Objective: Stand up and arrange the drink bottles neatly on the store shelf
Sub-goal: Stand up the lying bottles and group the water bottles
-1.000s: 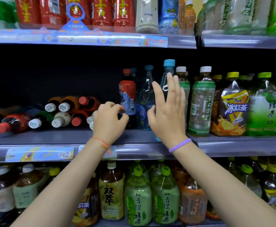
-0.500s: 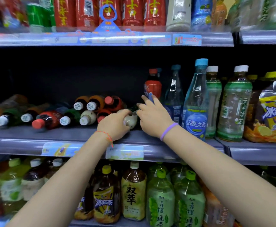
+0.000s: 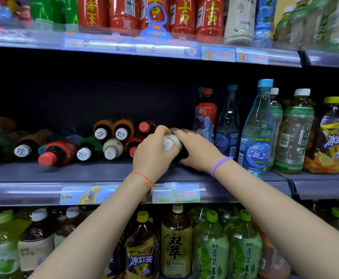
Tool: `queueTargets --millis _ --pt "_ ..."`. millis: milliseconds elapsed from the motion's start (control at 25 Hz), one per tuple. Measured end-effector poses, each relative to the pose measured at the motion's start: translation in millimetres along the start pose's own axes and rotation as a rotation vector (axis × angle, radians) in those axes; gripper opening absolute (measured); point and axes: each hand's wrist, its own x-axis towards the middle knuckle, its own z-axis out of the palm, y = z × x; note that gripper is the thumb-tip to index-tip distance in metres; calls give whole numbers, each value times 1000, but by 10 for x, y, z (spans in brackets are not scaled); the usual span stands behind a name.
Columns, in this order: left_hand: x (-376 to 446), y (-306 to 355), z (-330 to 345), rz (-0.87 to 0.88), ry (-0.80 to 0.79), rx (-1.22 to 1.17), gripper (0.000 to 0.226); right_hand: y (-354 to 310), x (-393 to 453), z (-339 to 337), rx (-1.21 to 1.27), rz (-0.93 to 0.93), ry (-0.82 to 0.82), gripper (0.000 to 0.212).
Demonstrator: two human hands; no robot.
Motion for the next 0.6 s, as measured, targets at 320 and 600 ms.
queueTargets --millis 320,600 --pt "384 -455 -189 44 63 248 23 -195 138 -101 412 239 303 61" --pt "607 -523 11 160 -234 639 47 -158 564 -151 130 389 389 73"
